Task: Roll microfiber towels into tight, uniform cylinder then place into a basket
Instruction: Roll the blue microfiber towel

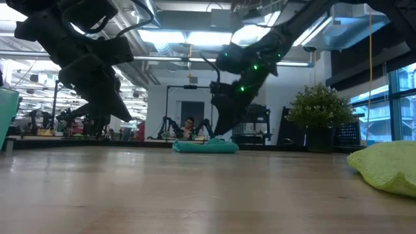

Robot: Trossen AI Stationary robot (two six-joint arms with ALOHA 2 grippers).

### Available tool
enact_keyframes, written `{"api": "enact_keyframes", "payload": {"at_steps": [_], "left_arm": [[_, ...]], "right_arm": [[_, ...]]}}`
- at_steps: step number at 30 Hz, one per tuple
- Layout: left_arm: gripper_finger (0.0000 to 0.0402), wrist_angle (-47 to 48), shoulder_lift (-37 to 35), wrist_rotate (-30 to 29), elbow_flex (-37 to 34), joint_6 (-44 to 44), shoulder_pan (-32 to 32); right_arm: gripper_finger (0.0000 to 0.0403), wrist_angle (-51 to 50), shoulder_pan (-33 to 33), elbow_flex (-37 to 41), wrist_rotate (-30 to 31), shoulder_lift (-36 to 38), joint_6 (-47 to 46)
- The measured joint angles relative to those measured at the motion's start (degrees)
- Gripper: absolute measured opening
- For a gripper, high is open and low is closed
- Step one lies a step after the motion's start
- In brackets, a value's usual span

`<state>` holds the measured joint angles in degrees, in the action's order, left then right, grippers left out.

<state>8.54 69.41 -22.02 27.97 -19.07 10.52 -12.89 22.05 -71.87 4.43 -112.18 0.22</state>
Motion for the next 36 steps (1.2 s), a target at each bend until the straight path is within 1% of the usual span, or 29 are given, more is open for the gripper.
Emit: {"api": "enact_keyframes", "payload": {"at_steps": [4, 11, 16, 19, 24, 29, 32, 36], "left_arm": [[0.0078, 0.0, 0.0, 0.0, 0.0, 0.2, 0.0], [0.0078, 0.0, 0.0, 0.0, 0.0, 0.1, 0.0], [0.0078, -0.2, 0.0, 0.0, 0.0, 0.1, 0.0], [0.0078, -0.2, 0.0, 0.0, 0.0, 0.1, 0.0], [0.0078, -0.2, 0.0, 0.0, 0.0, 0.1, 0.0], [0.0078, -0.2, 0.0, 0.0, 0.0, 0.1, 0.0], [0.0078, -0.2, 0.0, 0.0, 0.0, 0.1, 0.0], [0.0078, -0.2, 0.0, 0.0, 0.0, 0.0, 0.0]], "right_arm": [[0.0156, 6.2, 0.3, 4.7, 0.0, 0.0, 1.8], [0.0156, 6.7, 0.1, 7.2, -0.5, -0.6, 4.9], [0.0156, 6.6, -0.9, 8.2, -7.9, -0.6, 4.8], [0.0156, 6.4, -3.1, 8.3, -9.4, -0.6, 4.3], [0.0156, 5.5, -8.3, 8.3, -9.3, -0.5, -4.9], [0.0156, 6.6, -14.9, 8.0, -9.3, -0.5, -9.3], [0.0156, 6.3, -17.1, 6.3, -9.1, -0.5, -8.9], [0.0156, 2.8, -18.9, 3.0, -8.7, 0.3, -3.5]]}}
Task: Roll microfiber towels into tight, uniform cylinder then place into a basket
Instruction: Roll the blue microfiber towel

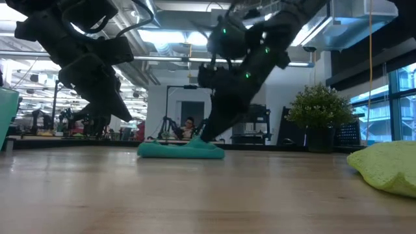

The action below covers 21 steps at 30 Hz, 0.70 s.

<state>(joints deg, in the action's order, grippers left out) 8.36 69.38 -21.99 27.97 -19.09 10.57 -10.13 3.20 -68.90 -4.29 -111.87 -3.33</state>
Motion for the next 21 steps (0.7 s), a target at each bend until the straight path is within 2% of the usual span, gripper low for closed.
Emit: {"api": "enact_keyframes", "payload": {"at_steps": [6, 10, 16, 21], "left_arm": [[0.0078, 0.0, 0.0, 0.5, 0.0, 0.0, 0.0], [0.0078, -0.2, 0.0, 0.4, 0.0, 0.0, 0.0], [0.0078, -0.3, 0.0, 0.4, 0.0, -0.3, 0.0], [0.0078, -0.4, 0.0, 0.4, 0.0, -0.3, 0.0]], "right_arm": [[0.0156, -1.5, -1.4, -0.6, 0.1, 0.3, 12.3], [0.0156, 0.6, -1.7, 2.3, 2.1, 0.3, 15.6], [0.0156, 8.5, -1.5, 7.6, 10.0, 0.3, 15.8], [0.0156, 14.3, -1.3, 11.0, 7.1, 0.3, 16.5]]}}
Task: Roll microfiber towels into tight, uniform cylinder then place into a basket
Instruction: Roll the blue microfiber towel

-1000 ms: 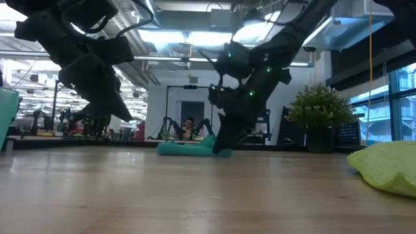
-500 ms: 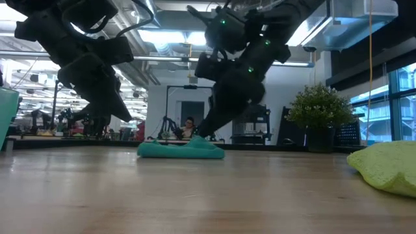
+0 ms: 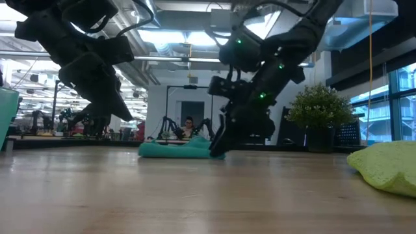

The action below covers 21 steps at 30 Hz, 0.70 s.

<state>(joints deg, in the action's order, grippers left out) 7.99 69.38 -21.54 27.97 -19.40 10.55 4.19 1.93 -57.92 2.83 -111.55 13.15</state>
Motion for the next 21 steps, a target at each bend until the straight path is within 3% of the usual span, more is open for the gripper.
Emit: {"api": "enact_keyframes", "payload": {"at_steps": [11, 16, 21], "left_arm": [[0.0078, -0.6, 0.0, 0.0, 0.0, 0.0, 0.0], [0.0078, -1.8, 0.0, 0.0, 0.0, 0.0, 0.0], [0.0078, -1.8, 0.4, 0.0, 0.0, 0.5, 0.1]], "right_arm": [[0.0156, 11.1, 0.3, 5.5, -1.0, -0.9, 0.6], [0.0153, 11.8, 0.2, 5.5, 2.6, -1.8, -1.2], [0.0091, 12.2, 0.2, 5.6, 3.1, -2.1, -0.9]]}}
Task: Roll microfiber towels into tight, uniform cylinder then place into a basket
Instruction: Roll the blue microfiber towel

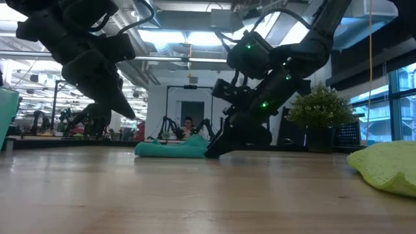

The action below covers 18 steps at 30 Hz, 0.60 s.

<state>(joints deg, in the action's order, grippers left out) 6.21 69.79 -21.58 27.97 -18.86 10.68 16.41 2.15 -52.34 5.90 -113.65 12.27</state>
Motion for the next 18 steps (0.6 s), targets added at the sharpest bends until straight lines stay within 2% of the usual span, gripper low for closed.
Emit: {"api": "enact_keyframes", "payload": {"at_steps": [3, 4, 7, 12, 18], "left_arm": [[0.0078, -0.8, 0.7, 0.0, 0.0, 1.6, 0.0], [0.0078, -1.2, 1.3, 0.0, 0.0, 2.6, 0.0], [0.0078, -4.1, 3.1, 0.0, 0.0, 6.1, 0.0], [0.0078, -7.3, 5.5, 0.0, 0.0, 11.4, 0.0], [0.0078, -7.5, 8.6, -0.5, 0.0, 12.0, -0.2]], "right_arm": [[0.0025, 0.3, 0.1, 0.0, 0.3, -0.1, 0.1], [0.0017, 0.4, 0.1, 0.0, 0.4, -0.1, 0.2], [0.0016, -0.1, 0.1, -0.5, -0.2, -0.1, -0.2], [0.001, -3.0, 1.0, -3.1, -5.7, -0.3, -3.3], [0.001, -9.3, 2.4, -7.0, -7.9, -0.4, -6.0]]}}
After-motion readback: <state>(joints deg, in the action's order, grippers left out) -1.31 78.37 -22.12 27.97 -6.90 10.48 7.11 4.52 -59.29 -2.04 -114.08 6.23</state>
